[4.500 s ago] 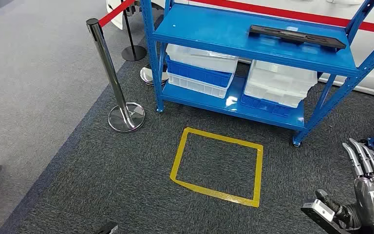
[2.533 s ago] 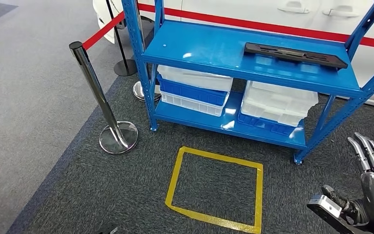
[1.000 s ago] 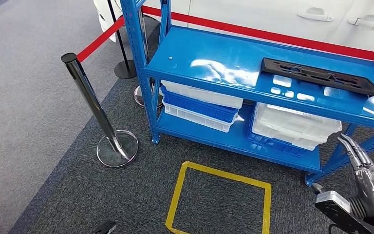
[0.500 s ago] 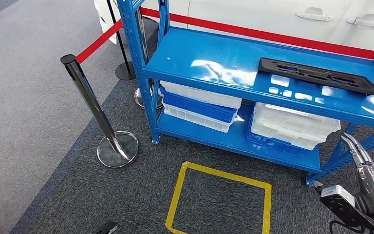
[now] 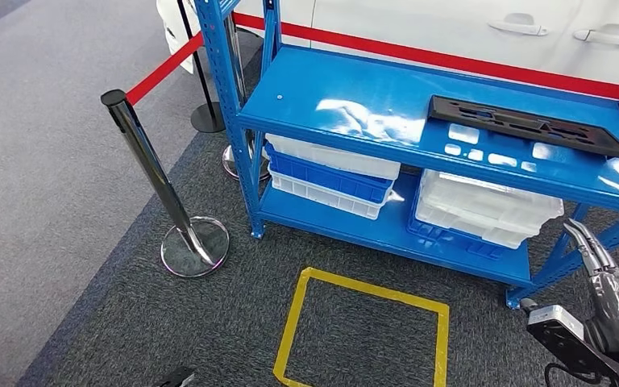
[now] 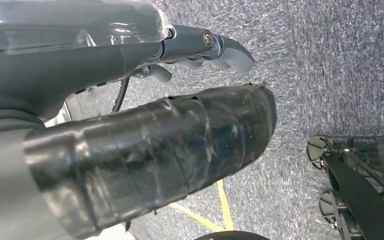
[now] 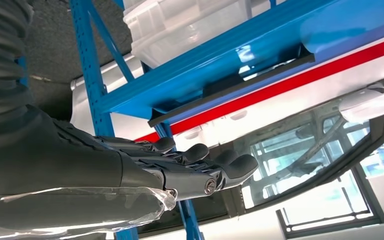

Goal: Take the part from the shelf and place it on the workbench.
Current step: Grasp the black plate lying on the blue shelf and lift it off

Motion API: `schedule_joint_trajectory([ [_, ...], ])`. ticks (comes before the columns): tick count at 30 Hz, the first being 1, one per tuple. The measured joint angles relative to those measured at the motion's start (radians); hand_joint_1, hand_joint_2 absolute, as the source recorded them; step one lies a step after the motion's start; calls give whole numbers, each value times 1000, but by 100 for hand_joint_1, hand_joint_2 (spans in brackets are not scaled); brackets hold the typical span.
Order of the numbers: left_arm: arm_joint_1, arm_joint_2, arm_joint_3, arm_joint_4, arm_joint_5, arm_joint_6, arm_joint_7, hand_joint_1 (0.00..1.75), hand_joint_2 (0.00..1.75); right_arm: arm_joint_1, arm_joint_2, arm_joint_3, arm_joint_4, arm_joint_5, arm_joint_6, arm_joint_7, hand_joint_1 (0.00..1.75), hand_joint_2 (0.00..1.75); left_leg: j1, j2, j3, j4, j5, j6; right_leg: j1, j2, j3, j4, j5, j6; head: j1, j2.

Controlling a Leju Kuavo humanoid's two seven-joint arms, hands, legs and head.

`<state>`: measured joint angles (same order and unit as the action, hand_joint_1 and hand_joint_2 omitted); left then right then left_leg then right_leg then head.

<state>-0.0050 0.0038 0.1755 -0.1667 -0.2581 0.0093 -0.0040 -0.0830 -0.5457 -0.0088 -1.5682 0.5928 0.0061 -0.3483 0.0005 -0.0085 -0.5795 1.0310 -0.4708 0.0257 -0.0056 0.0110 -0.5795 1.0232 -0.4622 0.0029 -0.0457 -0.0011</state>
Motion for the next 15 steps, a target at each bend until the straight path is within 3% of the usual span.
schedule_joint_trajectory([
  [1,0,0,1,0,0,0,0,0,0,-1,1,0,0,0,0,0,0,175,0,0,0,0,0,1,0,0,0,-1,1,1,0,0],
  [3,0,0,2,0,0,-1,0,0,0,-3,1,0,0,0,0,0,0,87,3,1,3,-8,5,8,1,0,2,-5,2,7,0,0],
  [5,-1,-2,3,0,0,-1,0,0,0,-6,1,0,-2,0,0,0,0,0,11,4,13,-29,15,18,1,0,-7,18,-17,12,1,0],
  [8,-2,-3,3,0,0,-2,0,0,0,-10,2,0,-1,0,-1,2,0,0,15,8,20,-42,22,25,-7,-3,-84,182,-101,22,3,0],
  [9,-1,-3,3,0,0,-2,1,0,0,-9,2,0,0,1,-1,3,0,0,16,8,20,-42,21,24,-12,-4,-112,236,-119,26,3,0],
  [10,-1,-3,4,0,0,-2,2,0,0,-9,4,1,1,1,0,3,0,0,16,8,20,-40,20,22,-16,-5,-125,259,-117,30,3,0],
  [11,-1,-4,4,0,-1,-3,3,0,0,-10,4,1,2,1,0,3,0,0,18,8,20,-38,17,19,-21,-6,-121,248,-97,34,3,0],
  [13,-2,-5,4,0,-3,-4,5,0,0,-16,5,2,3,4,-1,5,0,0,23,7,21,-27,8,7,-29,-8,-62,125,-29,41,3,0],
  [15,-3,-5,4,0,-4,-4,6,0,0,-21,6,3,4,9,-1,9,0,0,24,4,20,-16,-1,-9,-26,-7,-13,22,3,38,4,0],
])
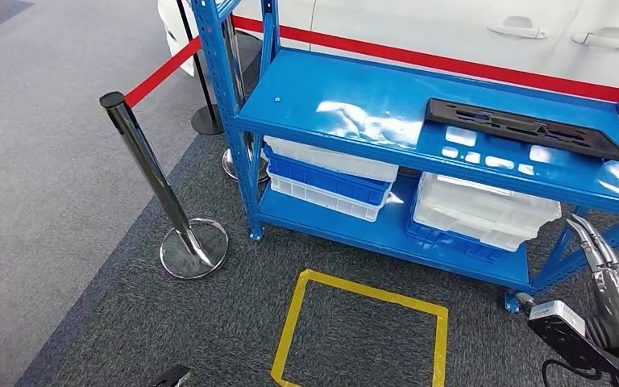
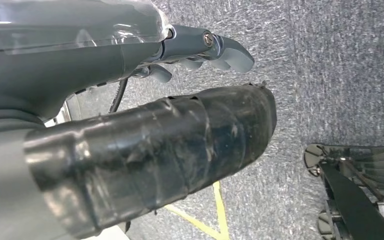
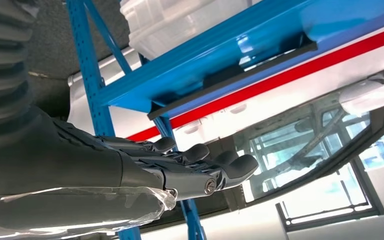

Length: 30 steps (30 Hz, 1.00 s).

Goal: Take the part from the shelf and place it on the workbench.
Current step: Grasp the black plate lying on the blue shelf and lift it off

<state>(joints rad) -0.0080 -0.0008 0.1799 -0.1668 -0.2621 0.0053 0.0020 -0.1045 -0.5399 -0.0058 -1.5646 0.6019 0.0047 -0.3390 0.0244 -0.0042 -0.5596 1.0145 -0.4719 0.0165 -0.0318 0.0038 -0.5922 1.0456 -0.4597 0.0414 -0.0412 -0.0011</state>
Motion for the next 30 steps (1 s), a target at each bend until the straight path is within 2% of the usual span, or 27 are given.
schedule_joint_trajectory([
  [2,0,1,0,0,-2,0,1,0,0,-2,1,2,0,4,-1,3,0,0,-2,-2,0,1,-3,-14,8,4,5,-14,-6,-13,0,0],
  [4,0,0,1,0,-3,-1,3,0,0,-3,2,2,0,6,-2,4,0,0,0,-1,1,2,-8,-26,7,5,6,-14,-7,-29,-2,0],
  [5,0,0,1,0,-4,-1,4,0,0,-3,2,3,-1,6,-2,3,0,0,1,0,-5,20,-20,-30,7,4,9,-15,-8,-37,-2,0],
  [7,-1,0,1,0,-7,-2,4,0,0,-5,3,3,-1,6,-3,3,0,0,2,1,-51,116,-70,-33,9,2,16,-17,-12,-52,-4,0],
  [9,-1,0,1,0,-8,-2,4,0,0,-4,5,4,-1,6,-3,3,0,87,-1,1,-123,249,-120,-31,17,1,20,-17,-16,-61,-4,0],
  [10,0,0,1,0,-8,-2,5,0,0,-4,6,4,-1,6,-3,3,0,131,-3,1,-148,285,-122,-27,22,1,23,-17,-19,-64,-5,0],
  [11,1,0,1,0,-9,-2,5,0,0,-4,7,4,-1,6,-4,3,0,175,-6,1,-155,285,-104,-22,26,2,27,-16,-23,-66,-5,0],
  [12,2,0,1,0,-9,-2,5,0,0,-4,8,4,-2,6,-4,3,0,175,-9,1,-143,247,-68,-13,31,3,33,-16,-27,-68,-5,0],
  [13,2,0,1,0,-9,-2,5,0,0,-4,8,4,-2,6,-5,3,0,175,-14,1,-116,178,-26,-2,34,4,41,-16,-33,-69,-5,0],
  [14,2,1,1,0,-9,-2,5,0,0,-4,8,4,-3,6,-6,3,0,175,-19,1,-87,114,5,10,38,4,46,-16,-38,-68,-3,0],
  [15,2,1,1,0,-9,-1,5,0,0,-5,9,4,-3,6,-7,4,0,175,-24,1,-63,63,23,19,39,5,49,-16,-42,-66,-2,0],
  [16,1,2,1,0,-9,-1,5,0,0,-5,10,5,-3,7,-8,4,0,175,-27,1,-50,33,27,25,39,5,49,-16,-44,-63,-1,0],
  [18,-1,2,1,0,-9,-1,5,0,0,-6,12,6,-4,8,-10,5,0,175,-29,0,-43,18,23,27,37,5,50,-21,-45,-54,-1,0],
  [20,0,0,2,0,-9,-1,5,0,0,-8,11,7,-6,10,-11,5,0,175,-23,1,-27,-5,27,29,36,4,53,-17,-53,-44,-1,0],
  [21,0,0,2,0,-9,-1,5,0,0,-11,10,7,-8,10,-12,5,0,175,-19,2,-17,-18,29,31,35,3,43,7,-67,-39,0,0],
  [22,0,-1,2,0,-9,-1,5,0,0,-14,10,7,-8,10,-12,6,0,175,-17,3,-7,-26,30,33,32,2,20,55,-89,-33,1,0],
  [24,-2,-1,3,0,-9,-1,4,0,0,-16,11,8,-8,11,-12,7,0,175,-17,3,1,-30,25,36,24,2,-55,181,-133,-23,2,0],
  [25,-2,-1,3,0,-9,-1,4,0,0,-15,11,9,-8,12,-12,7,0,175,-16,3,5,-28,20,36,19,1,-88,227,-139,-18,2,0],
  [26,-2,-2,3,0,-9,-2,4,0,0,-14,12,10,-8,13,-12,8,0,175,-15,3,9,-25,15,35,14,1,-105,238,-124,-14,1,0],
  [27,-2,-2,4,0,-9,-2,4,0,0,-14,13,11,-8,14,-13,8,0,175,-14,2,14,-22,8,32,9,0,-104,214,-92,-10,1,0],
  [29,-1,-3,4,0,-9,-2,4,0,0,-15,13,12,-8,16,-13,10,0,175,-11,1,26,-13,-8,23,3,-3,-57,92,-10,-4,2,0],
  [30,-1,-4,4,0,-9,-2,4,0,0,-16,14,12,-8,17,-13,10,0,175,-12,0,29,-8,-16,16,4,-3,-34,37,12,-5,2,0],
])
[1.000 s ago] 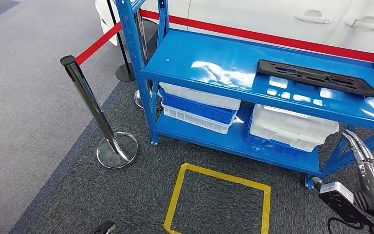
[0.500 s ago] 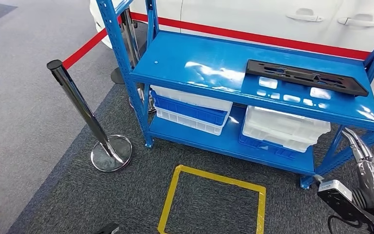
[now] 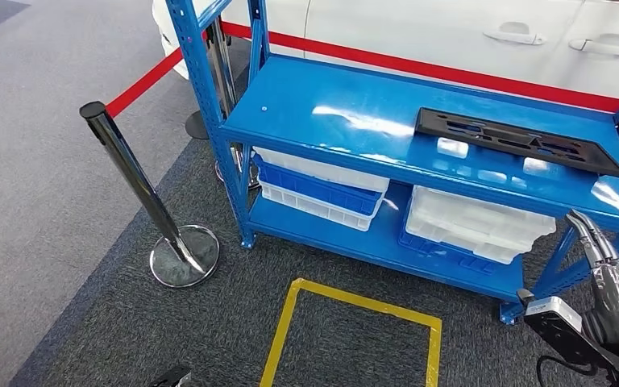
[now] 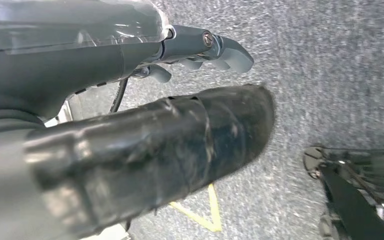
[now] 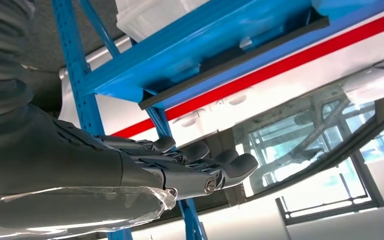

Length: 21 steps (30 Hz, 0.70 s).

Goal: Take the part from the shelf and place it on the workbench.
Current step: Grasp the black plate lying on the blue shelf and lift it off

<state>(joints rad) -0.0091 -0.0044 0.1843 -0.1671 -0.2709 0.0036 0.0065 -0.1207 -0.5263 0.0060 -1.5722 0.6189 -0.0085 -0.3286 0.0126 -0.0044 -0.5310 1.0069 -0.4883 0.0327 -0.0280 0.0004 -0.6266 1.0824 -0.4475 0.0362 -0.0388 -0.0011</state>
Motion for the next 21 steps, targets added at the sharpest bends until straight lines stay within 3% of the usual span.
schedule_joint_trajectory([
  [2,-1,0,1,0,0,0,0,0,0,-1,1,1,0,1,0,2,0,175,-2,-1,0,5,-9,-14,6,0,17,-42,2,-7,0,0],
  [5,-2,-1,1,0,-1,0,0,0,0,-3,1,3,-1,7,-1,4,0,175,-1,0,1,10,-22,-29,6,2,22,-49,-4,-28,0,0],
  [6,-3,-2,2,0,-2,-1,0,0,0,-6,0,3,-2,12,-2,7,0,175,0,0,-8,36,-37,-33,5,2,27,-52,-5,-36,-2,0],
  [7,-4,-2,2,0,-4,-1,1,0,0,-11,0,4,-2,18,-3,12,0,175,1,1,-30,81,-60,-37,4,2,33,-55,-7,-43,-3,0],
  [9,-5,-1,2,0,-9,0,2,0,0,-25,-1,5,4,31,-3,23,0,175,1,1,-105,217,-112,-39,8,1,39,-55,-13,-52,-5,0],
  [10,-6,-1,2,0,-12,0,3,0,0,-33,-1,6,9,35,-3,28,0,175,1,1,-142,274,-125,-40,10,1,42,-55,-16,-55,-5,0],
  [11,-5,-1,2,0,-14,0,3,0,0,-41,-1,6,16,38,-2,32,0,175,1,1,-166,302,-119,-39,12,2,46,-55,-20,-56,-5,0],
  [12,-5,-1,2,0,-16,-1,3,0,0,-49,-1,7,23,40,-1,35,0,175,1,1,-171,289,-93,-37,13,2,51,-54,-24,-56,-5,0],
  [13,-5,-1,2,0,-17,-1,3,0,0,-57,-2,7,29,42,0,37,0,175,1,1,-157,242,-51,-33,14,3,59,-54,-29,-55,-6,0],
  [15,-5,-1,2,0,-19,-1,3,0,0,-75,-2,9,42,44,1,41,0,175,-3,1,-107,106,27,-22,17,5,71,-53,-40,-49,-5,0],
  [16,-6,0,2,0,-19,-2,3,0,0,-82,-2,11,48,46,1,42,0,175,-5,1,-88,60,44,-17,18,5,74,-53,-44,-45,-5,0],
  [21,-9,0,2,0,-23,-2,4,0,0,-107,-10,26,66,54,6,47,0,175,-5,-1,-63,9,46,3,19,4,77,-52,-56,-19,-4,0],
])
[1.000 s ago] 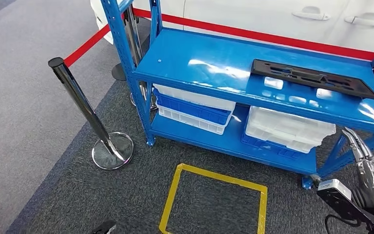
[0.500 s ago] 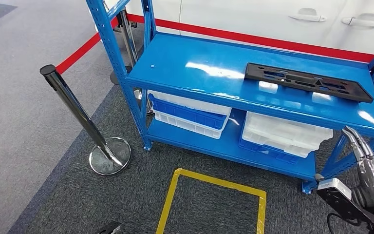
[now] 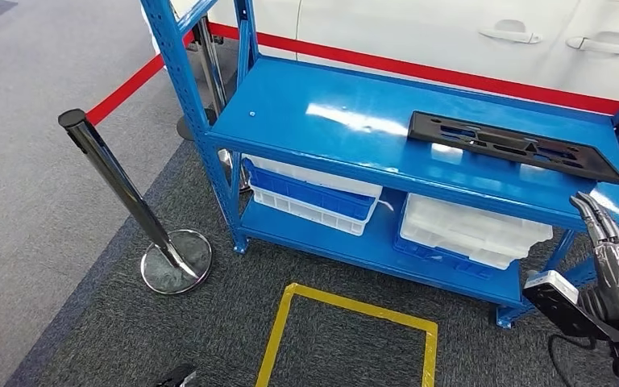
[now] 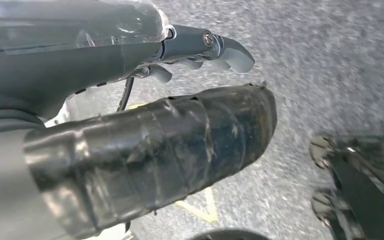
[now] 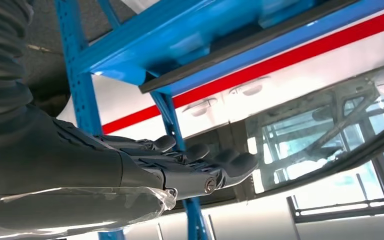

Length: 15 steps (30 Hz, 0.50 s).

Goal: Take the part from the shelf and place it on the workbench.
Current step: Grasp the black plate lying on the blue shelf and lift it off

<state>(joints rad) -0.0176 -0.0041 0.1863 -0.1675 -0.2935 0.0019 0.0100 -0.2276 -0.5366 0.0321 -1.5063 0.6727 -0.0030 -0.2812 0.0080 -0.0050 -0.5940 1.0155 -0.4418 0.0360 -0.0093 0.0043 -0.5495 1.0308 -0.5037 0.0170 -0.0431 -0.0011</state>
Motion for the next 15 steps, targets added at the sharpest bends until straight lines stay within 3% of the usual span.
schedule_joint_trajectory([
  [2,-1,0,0,0,-2,0,0,0,0,-17,-3,8,8,7,4,4,0,175,3,1,14,-14,1,10,-4,-1,-36,79,-40,9,2,0],
  [4,-3,0,0,0,-3,0,1,0,0,-29,-3,23,19,13,11,9,0,175,3,2,21,-15,-5,14,-6,-1,-117,219,-91,16,2,0],
  [5,-4,0,0,0,-3,0,1,0,0,-30,-3,31,24,15,12,11,0,175,3,1,24,-14,-8,15,-7,-1,-150,267,-97,19,2,0],
  [6,-4,0,0,0,-3,0,1,0,0,-31,-2,37,29,15,13,11,0,175,2,0,29,-13,-13,15,-8,-2,-167,278,-82,20,2,0],
  [7,-3,0,0,0,-3,0,1,0,0,-33,-2,42,32,15,13,12,0,175,2,-1,34,-11,-18,14,-8,-2,-161,249,-49,20,2,0],
  [8,-3,0,0,0,-4,0,1,0,0,-36,-2,46,34,15,13,12,0,175,2,-1,42,-9,-25,12,-9,-2,-136,182,0,18,2,0],
  [10,-3,0,0,0,-4,0,1,0,0,-43,-2,54,38,15,13,13,0,175,1,-3,52,-4,-38,6,-6,-4,-80,52,60,11,3,0],
  [11,-4,0,0,0,-6,0,1,0,0,-47,-2,58,40,18,13,14,0,175,0,-3,53,-3,-42,1,-3,-4,-63,12,71,6,2,0],
  [13,-5,0,0,0,-11,-1,2,0,0,-58,-2,68,45,34,12,22,0,175,-2,-3,51,-4,-46,-10,3,-1,-59,-3,64,-3,2,0],
  [15,-6,0,0,0,-17,-2,3,0,0,-82,-2,87,56,68,8,38,0,175,-2,-2,53,-1,-57,-22,-3,2,-54,-10,63,-15,1,0],
])
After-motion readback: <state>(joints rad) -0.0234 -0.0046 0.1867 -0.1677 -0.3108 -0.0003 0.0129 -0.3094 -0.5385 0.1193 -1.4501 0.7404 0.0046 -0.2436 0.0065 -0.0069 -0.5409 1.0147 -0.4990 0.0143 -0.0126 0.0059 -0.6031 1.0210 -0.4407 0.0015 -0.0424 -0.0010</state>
